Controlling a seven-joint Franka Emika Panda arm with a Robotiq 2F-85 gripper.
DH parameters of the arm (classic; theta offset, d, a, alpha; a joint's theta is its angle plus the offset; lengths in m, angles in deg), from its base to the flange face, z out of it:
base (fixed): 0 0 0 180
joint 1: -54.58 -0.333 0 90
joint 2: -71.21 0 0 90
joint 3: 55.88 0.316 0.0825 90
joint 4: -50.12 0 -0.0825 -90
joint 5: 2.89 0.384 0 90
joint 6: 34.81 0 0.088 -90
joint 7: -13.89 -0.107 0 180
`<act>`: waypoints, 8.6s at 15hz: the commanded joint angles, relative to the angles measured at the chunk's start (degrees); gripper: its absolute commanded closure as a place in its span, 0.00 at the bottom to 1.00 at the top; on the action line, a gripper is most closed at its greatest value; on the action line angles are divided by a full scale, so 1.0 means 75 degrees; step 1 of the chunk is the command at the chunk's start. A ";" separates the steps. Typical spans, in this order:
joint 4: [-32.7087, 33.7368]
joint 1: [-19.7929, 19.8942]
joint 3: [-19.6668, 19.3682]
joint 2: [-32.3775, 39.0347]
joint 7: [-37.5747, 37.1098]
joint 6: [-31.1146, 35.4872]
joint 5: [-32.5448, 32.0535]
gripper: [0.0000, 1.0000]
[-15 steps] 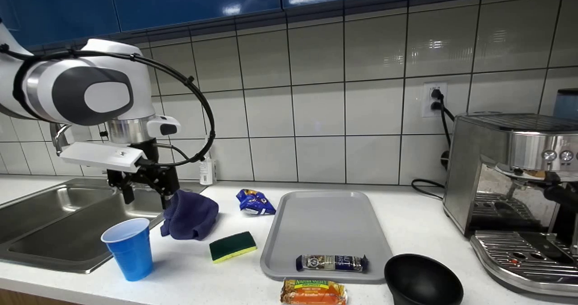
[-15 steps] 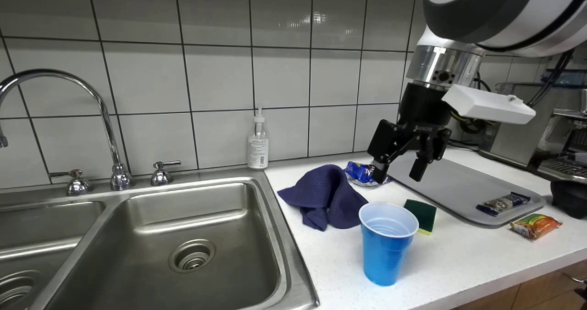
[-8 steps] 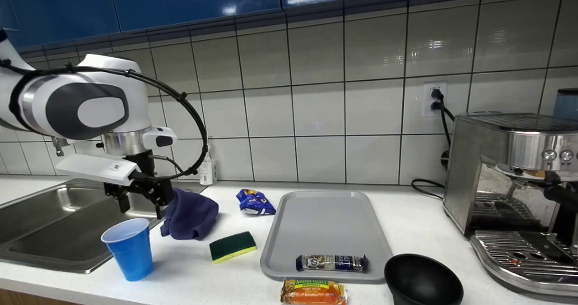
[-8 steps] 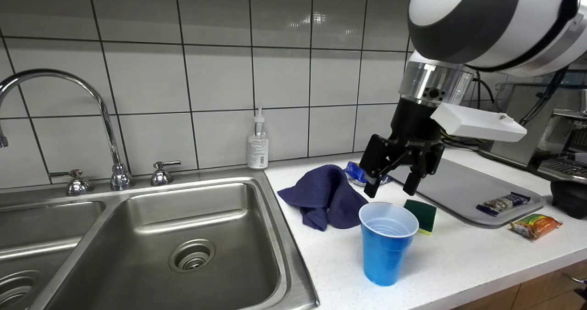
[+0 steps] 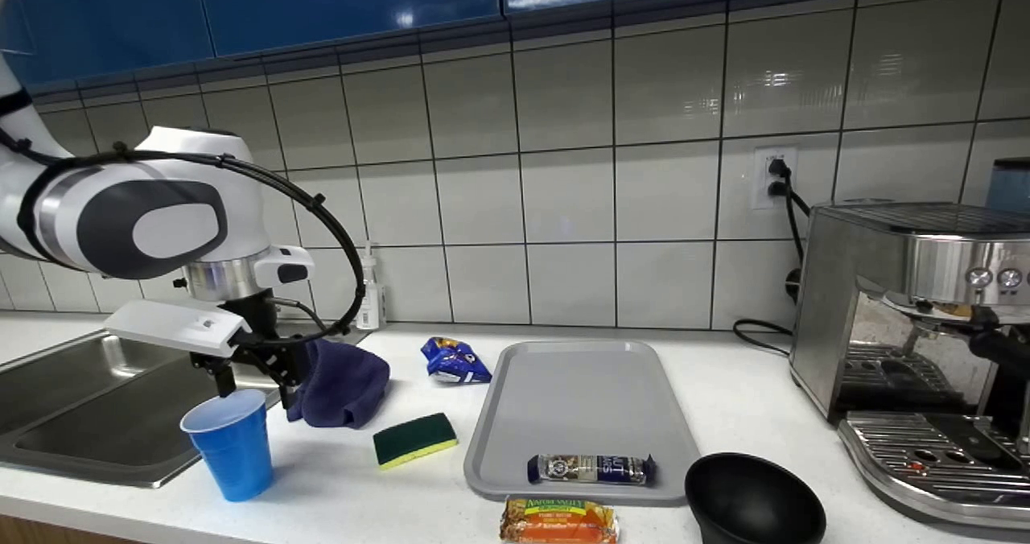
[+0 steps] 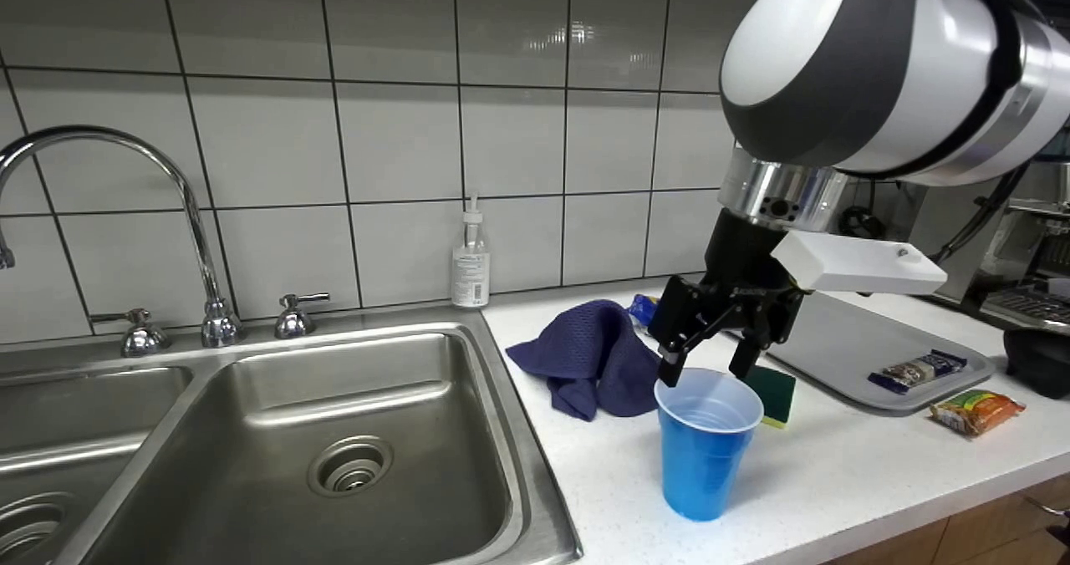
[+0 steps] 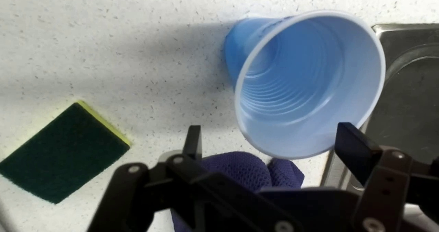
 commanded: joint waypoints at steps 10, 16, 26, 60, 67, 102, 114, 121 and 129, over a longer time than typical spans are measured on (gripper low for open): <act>0.0000 -0.0131 0.0053 0.0917 0.2377 0.1133 0.2645 0.00; 0.0000 -0.0323 0.0088 0.1093 0.4096 0.1315 0.4749 0.00; 0.0009 -0.0498 -0.0003 0.0927 0.6594 0.1208 0.7745 0.00; -0.0070 -0.0370 -0.0237 -0.0128 0.6366 0.0992 0.8043 0.99; -0.0067 -0.0154 -0.0735 -0.0582 0.5762 0.0850 0.7612 0.99; 0.2774 0.2267 -0.3166 0.2379 -0.0319 0.1902 0.3430 0.99; 0.4036 0.0841 -0.5563 0.3620 -0.1967 0.0851 0.2548 0.99; 0.4344 0.0257 -0.6156 0.4028 -0.2502 0.0192 0.2137 0.99; 0.4677 -0.0066 -0.6620 0.4570 -0.2889 -0.0330 0.1886 0.99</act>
